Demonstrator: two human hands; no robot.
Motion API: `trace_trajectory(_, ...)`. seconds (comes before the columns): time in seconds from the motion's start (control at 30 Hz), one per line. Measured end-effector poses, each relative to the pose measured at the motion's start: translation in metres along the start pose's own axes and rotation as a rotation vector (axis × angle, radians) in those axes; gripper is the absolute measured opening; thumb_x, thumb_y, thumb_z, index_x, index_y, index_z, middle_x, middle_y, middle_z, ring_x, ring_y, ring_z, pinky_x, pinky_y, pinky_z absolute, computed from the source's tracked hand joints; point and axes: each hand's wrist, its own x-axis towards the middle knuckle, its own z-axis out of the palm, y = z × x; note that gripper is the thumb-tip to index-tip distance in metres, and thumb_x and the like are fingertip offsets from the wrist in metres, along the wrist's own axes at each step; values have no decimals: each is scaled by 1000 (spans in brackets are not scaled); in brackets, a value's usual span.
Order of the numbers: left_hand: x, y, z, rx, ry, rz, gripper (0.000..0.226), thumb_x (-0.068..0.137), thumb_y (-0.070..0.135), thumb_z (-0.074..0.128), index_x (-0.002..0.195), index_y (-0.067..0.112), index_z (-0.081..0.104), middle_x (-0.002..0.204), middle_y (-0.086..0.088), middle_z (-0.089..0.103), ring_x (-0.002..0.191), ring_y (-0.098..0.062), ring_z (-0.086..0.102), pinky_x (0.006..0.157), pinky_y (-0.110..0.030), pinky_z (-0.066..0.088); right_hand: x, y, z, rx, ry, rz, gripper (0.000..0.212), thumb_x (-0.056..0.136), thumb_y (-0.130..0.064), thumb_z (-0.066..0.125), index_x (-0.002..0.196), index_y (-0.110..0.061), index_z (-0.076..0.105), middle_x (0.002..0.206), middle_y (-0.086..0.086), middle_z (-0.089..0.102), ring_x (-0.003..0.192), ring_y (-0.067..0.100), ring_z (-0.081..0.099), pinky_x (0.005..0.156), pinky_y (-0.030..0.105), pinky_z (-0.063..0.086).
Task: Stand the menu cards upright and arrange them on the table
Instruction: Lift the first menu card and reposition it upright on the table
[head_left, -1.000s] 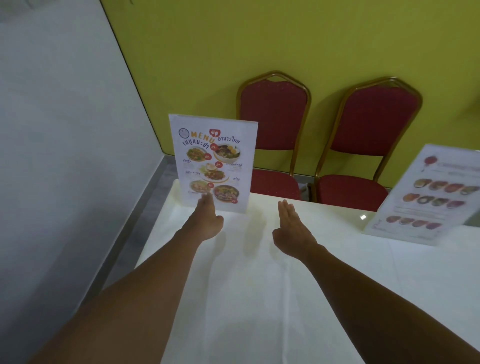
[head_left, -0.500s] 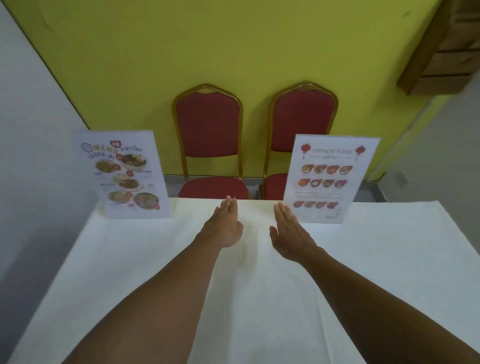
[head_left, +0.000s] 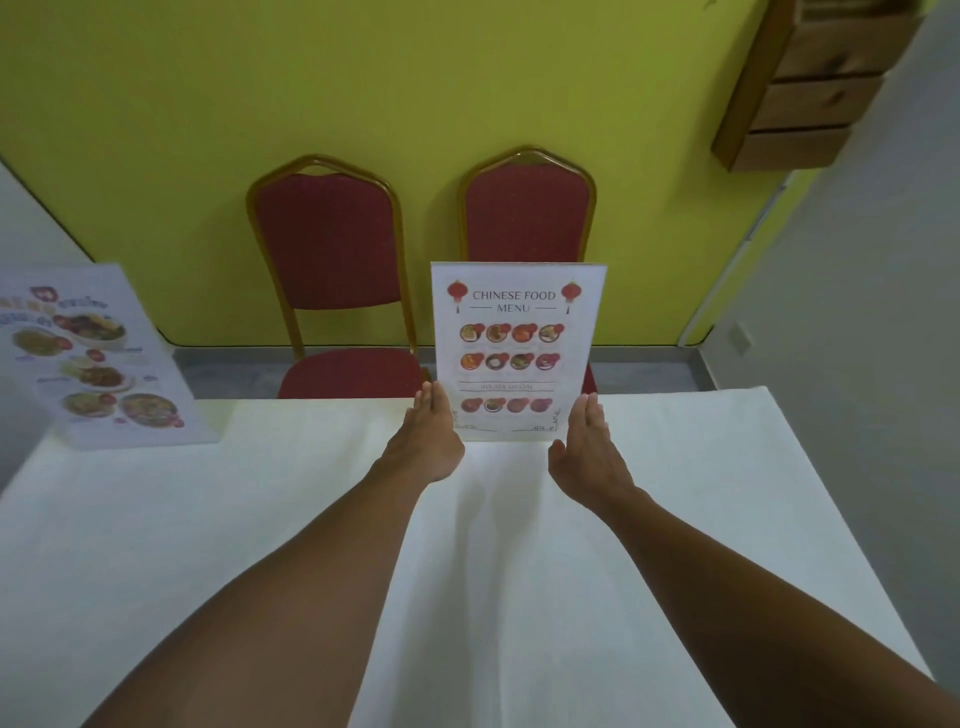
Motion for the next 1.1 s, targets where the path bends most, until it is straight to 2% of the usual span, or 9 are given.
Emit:
trace_trajectory(0.13,9,8,-2,-33,49,-36,88,96,15,49,155,11,-16,165,-4,-12,152,-22,-8,120,-45,17,15,2,-8,104,21,66,90,99,-35,51,159,-9,-10,169,16,-8,156,37,-7,123,53,20)
trace_trajectory(0.27,21,9,-6,-89,76,-63,94,93,15,54,155,13,-17,166,-5,-5,152,-24,-2,117,-50,25,36,9,-5,201,102,13,90,87,-56,56,155,-24,7,160,12,27,148,43,30,98,65,49)
trace_trajectory(0.33,27,10,-7,-114,90,-57,95,92,15,56,156,15,-14,165,-5,5,151,-27,11,113,-51,33,33,2,-11,229,135,-36,91,85,-62,58,155,-28,12,156,7,35,143,37,40,95,63,52)
trace_trajectory(0.4,32,10,-6,-152,124,-30,95,88,13,59,157,18,-7,158,-3,23,144,-27,28,102,-48,45,24,-14,-20,271,148,-82,72,89,-43,65,148,-26,27,138,-3,52,122,22,56,92,51,57)
trace_trajectory(0.47,34,8,-4,-194,169,-2,92,83,10,64,153,23,6,144,0,39,133,-24,41,87,-42,55,24,-18,-21,332,132,-85,58,90,-20,65,140,-25,35,121,-11,57,100,10,57,87,42,59)
trace_trajectory(0.53,33,7,0,-220,199,19,88,79,8,68,148,23,16,132,0,46,124,-22,50,77,-39,59,24,-18,-20,365,146,-50,59,88,-19,67,139,-26,38,115,-13,60,92,8,58,85,39,59)
trace_trajectory(0.73,30,9,-2,-142,239,42,70,82,11,66,139,19,25,122,-4,56,107,-26,62,62,-29,56,24,-20,-20,422,166,43,56,87,-17,70,137,-23,44,113,-12,60,99,15,60,87,40,58)
trace_trajectory(0.93,23,35,-4,-135,234,70,65,87,10,62,140,17,25,124,-5,57,111,-28,62,69,-32,57,22,-7,-37,446,174,74,51,90,-12,68,135,-20,45,115,-9,59,102,20,59,92,48,56)
trace_trajectory(1.1,20,78,12,-179,239,104,68,87,5,59,144,16,23,127,-5,57,110,-27,61,59,-23,49,20,28,-64,443,229,61,49,89,-14,69,131,-25,46,105,-14,58,85,12,58,75,31,59)
